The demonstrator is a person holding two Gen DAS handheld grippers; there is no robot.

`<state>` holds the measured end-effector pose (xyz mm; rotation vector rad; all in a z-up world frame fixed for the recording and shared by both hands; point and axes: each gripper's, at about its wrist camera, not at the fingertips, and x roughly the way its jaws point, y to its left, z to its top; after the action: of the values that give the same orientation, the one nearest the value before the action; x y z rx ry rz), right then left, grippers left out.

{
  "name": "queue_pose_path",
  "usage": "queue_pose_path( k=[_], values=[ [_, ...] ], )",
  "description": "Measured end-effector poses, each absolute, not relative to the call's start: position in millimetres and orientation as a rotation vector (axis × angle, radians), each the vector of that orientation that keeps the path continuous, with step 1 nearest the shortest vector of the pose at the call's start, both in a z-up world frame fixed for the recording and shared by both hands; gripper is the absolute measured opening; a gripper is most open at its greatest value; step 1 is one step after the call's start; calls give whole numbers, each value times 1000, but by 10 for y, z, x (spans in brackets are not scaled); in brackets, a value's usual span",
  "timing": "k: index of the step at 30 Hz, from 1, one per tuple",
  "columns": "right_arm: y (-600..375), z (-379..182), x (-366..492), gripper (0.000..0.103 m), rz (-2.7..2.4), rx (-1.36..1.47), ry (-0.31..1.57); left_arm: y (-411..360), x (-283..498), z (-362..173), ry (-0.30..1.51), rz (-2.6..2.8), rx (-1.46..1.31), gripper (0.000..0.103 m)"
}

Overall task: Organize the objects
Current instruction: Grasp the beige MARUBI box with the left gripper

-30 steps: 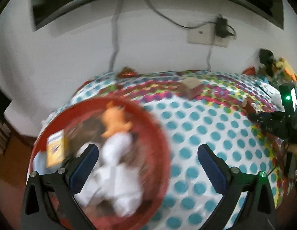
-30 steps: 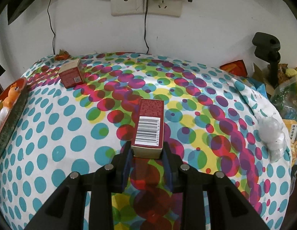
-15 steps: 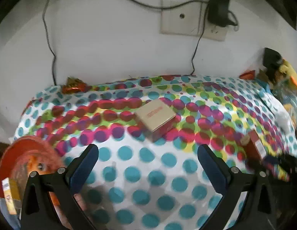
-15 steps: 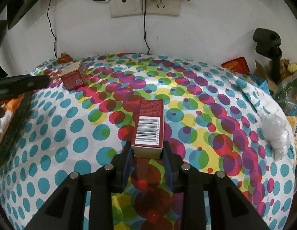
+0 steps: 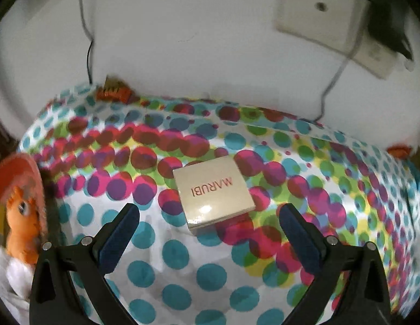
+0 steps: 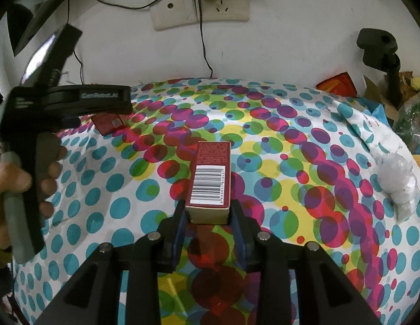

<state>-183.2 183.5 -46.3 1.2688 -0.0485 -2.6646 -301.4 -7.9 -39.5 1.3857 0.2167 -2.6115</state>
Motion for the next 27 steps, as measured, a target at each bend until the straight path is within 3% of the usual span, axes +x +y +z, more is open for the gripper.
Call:
queue_pose_path(
  k=[5,9,12,27],
  values=[
    [1864,-460,-1843,33,-2656,1265,-84,-104,-3078,-457,253,-2593,1366,100],
    [1872,-461,-1842,33,-2656,1264,-94,-92,-3133,-494,286,-2591,1406,66],
    [1873,-460,-1840,33,-2658,1265,-93,-69,-3148,-504,223,-2583,1387,50],
    [1836,-463,-1848,33,-2670,1270,-73,-79,-2990,-342,227,-2664,1360,49]
  ],
)
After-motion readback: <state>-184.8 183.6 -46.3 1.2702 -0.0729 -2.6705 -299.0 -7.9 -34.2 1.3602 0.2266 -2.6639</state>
